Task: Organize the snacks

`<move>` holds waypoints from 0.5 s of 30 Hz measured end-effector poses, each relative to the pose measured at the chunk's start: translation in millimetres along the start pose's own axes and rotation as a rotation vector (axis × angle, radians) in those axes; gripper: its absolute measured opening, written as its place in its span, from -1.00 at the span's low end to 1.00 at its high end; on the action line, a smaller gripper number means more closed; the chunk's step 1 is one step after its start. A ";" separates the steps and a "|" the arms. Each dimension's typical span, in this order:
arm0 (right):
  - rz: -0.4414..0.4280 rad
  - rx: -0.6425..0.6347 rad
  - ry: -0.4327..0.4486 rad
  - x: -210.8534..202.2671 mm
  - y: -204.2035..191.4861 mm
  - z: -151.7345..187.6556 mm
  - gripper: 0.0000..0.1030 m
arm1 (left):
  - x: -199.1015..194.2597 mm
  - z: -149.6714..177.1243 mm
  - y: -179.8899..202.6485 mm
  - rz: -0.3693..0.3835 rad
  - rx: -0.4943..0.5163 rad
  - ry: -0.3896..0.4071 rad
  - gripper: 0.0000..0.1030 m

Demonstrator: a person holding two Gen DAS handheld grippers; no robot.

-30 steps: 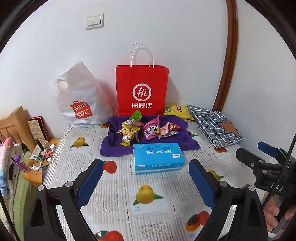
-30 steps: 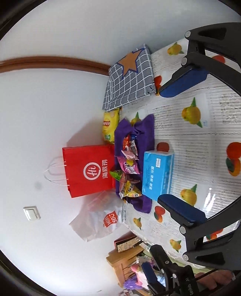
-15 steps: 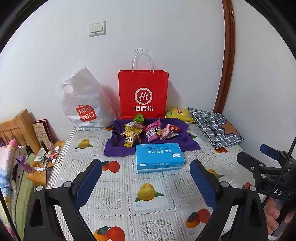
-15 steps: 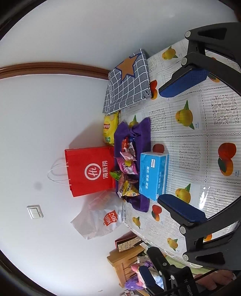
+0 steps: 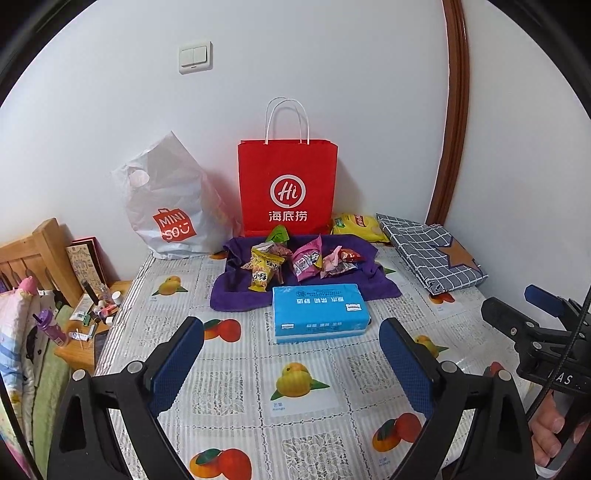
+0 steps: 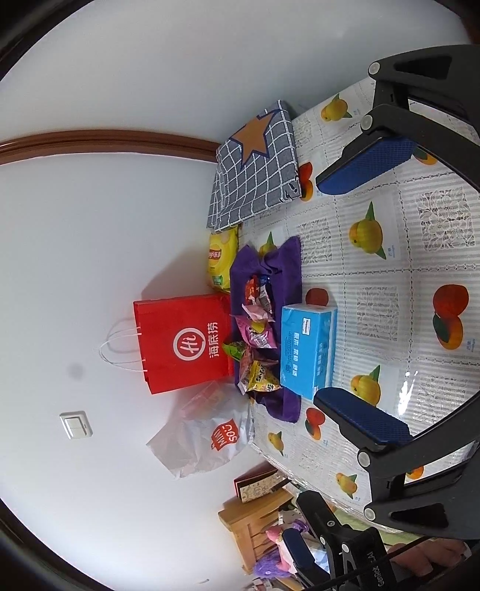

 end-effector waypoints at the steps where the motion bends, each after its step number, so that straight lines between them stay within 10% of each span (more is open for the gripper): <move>1: 0.002 -0.001 0.000 -0.1 0.0 0.3 1.00 | 0.5 0.1 0.4 0.001 -0.001 0.000 0.87; 15: 0.011 -0.002 0.004 -1.8 1.5 1.0 1.00 | -0.9 -0.7 0.4 0.001 0.001 0.002 0.87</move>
Point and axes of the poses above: each gripper's, at about its wrist camera, not at the fingertips, and x roughly the way its jaws point, y to its right, z to its underside, the point moved 1 cm from there along x, roughly the way its jaws point, and after that the axes turned 5 degrees about -z, right-handed, at the moved point
